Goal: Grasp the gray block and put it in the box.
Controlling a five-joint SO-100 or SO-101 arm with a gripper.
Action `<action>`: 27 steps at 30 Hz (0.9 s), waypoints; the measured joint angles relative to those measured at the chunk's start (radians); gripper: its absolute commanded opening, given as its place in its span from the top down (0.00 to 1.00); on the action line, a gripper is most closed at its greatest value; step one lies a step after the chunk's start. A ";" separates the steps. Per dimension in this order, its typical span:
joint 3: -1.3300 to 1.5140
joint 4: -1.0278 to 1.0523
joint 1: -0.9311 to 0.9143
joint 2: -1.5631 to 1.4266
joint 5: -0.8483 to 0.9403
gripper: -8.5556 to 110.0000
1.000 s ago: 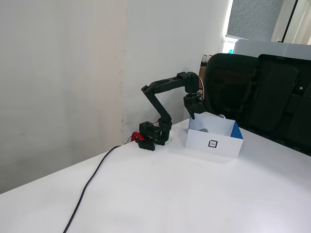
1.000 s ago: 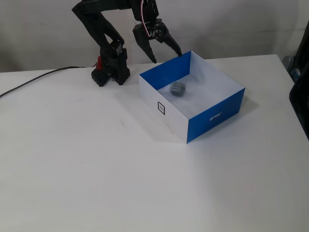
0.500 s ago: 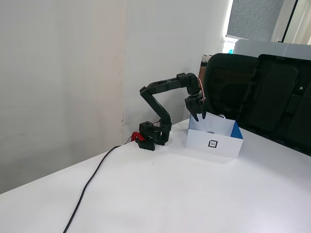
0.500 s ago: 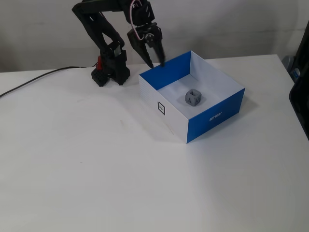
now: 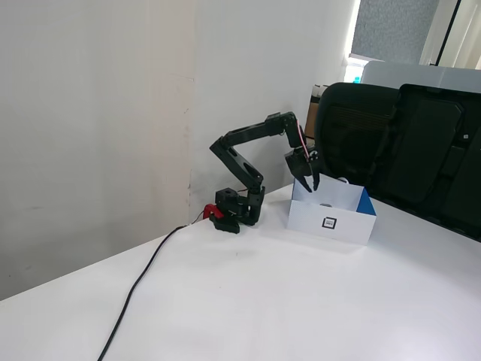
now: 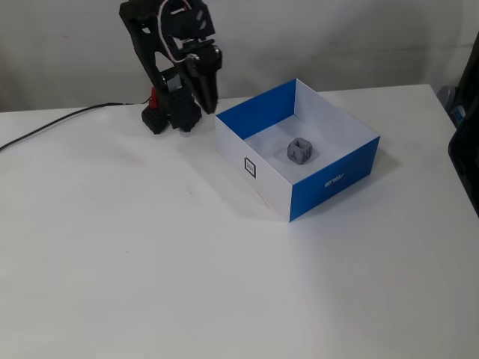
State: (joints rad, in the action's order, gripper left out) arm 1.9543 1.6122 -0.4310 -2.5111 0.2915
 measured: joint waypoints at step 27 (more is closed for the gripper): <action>0.383 -0.250 0.517 -0.308 -0.012 0.93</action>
State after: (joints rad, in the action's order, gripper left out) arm 2.3378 1.3622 0.0859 -2.8195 0.2792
